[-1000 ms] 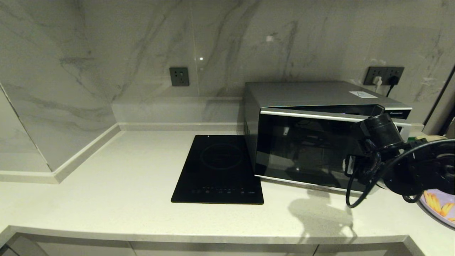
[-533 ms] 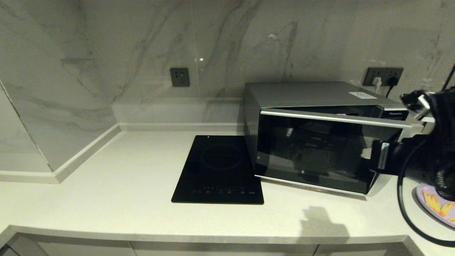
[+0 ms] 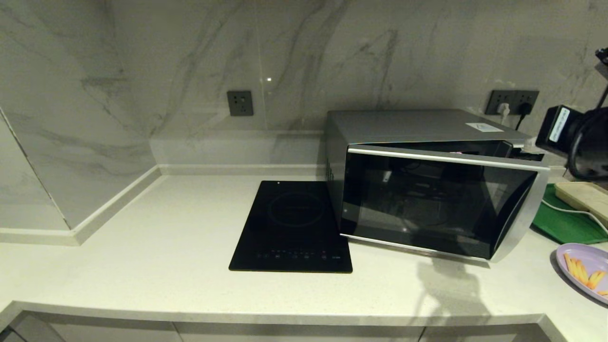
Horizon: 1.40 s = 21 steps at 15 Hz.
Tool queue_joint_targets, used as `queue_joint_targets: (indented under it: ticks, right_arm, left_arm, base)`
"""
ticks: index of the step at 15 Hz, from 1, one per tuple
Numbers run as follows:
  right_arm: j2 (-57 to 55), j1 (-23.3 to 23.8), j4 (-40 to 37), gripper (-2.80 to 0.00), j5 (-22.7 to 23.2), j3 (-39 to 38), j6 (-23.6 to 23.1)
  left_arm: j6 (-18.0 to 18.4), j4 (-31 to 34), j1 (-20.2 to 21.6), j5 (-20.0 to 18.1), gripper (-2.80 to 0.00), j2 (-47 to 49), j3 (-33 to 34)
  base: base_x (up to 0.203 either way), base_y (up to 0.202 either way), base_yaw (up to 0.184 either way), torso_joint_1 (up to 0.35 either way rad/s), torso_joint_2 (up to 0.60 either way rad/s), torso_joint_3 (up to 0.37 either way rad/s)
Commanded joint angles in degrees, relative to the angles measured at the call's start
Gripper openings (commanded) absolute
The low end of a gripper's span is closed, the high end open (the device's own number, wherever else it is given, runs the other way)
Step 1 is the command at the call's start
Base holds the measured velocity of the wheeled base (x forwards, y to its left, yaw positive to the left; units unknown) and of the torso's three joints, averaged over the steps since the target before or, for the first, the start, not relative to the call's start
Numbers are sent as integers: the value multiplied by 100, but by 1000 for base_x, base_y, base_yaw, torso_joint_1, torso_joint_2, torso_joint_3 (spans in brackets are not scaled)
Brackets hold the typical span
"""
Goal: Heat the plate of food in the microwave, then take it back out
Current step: Open the microwave oven
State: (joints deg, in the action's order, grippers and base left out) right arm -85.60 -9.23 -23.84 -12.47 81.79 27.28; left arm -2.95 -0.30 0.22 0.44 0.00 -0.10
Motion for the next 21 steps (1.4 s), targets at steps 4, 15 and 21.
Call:
queue_joint_targets:
  ticks: [4, 15, 21]
  right_arm:
    - [-1896, 726, -956, -280, 373, 2425, 725]
    - [-2875, 1714, -1481, -280, 1000, 3124, 1359]
    - [-2600, 1706, -1659, -280, 1141, 2644, 1221]
  left_arm:
    - [-4, -5, -4, 0, -280, 0, 1]
    - [-4, -5, 4, 0, -280, -9, 1]
    - [-4, -5, 4, 0, -280, -9, 1]
  base:
    - [0, 0, 0, 0, 0, 0]
    - [0, 0, 0, 0, 0, 0]
    - [0, 0, 0, 0, 0, 0]
